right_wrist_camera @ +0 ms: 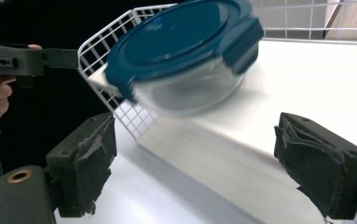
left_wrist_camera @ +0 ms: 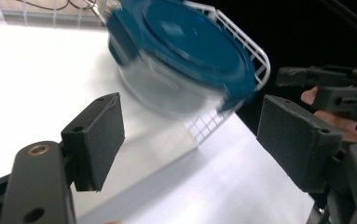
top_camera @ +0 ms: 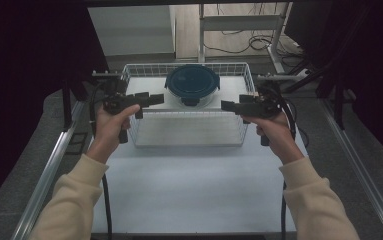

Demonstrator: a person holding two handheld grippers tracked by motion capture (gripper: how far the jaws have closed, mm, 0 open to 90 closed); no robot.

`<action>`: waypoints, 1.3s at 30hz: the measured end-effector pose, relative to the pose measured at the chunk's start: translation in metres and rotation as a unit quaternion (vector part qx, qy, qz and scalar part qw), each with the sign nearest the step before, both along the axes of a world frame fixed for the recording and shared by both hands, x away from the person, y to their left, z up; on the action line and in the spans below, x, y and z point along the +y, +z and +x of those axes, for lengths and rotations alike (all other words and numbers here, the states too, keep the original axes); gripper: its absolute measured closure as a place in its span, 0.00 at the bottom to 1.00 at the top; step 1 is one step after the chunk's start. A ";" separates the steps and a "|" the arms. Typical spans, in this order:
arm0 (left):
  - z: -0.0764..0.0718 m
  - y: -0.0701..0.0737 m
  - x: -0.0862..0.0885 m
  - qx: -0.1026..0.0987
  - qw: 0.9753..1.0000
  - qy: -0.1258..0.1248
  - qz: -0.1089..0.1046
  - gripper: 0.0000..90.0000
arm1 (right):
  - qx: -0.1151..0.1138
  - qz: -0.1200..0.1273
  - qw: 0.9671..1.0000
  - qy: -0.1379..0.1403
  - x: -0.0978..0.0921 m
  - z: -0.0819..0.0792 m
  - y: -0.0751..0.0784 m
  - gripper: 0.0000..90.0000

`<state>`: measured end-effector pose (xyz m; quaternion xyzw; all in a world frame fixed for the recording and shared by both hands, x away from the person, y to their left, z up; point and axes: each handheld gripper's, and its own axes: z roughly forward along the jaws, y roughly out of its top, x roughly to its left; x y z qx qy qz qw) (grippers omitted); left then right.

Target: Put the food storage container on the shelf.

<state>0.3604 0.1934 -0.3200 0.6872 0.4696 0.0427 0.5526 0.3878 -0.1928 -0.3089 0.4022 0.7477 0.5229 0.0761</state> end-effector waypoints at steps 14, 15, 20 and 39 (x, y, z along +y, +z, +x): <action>-0.089 -0.094 0.006 -0.008 0.996 -0.009 0.084 0.24 | -0.064 -0.054 0.996 0.009 -0.038 -0.101 -0.065 0.17; -0.092 -0.103 0.007 -0.006 0.995 -0.006 0.095 0.24 | -0.064 -0.062 0.996 0.009 -0.039 -0.105 -0.074 0.17; -0.102 -0.141 0.008 0.018 0.991 -0.004 0.129 0.24 | -0.036 -0.075 0.997 0.001 -0.048 -0.114 -0.113 0.17; -0.112 -0.168 0.013 0.026 0.992 0.000 0.124 0.23 | -0.002 -0.090 0.995 -0.046 -0.058 -0.125 -0.167 0.18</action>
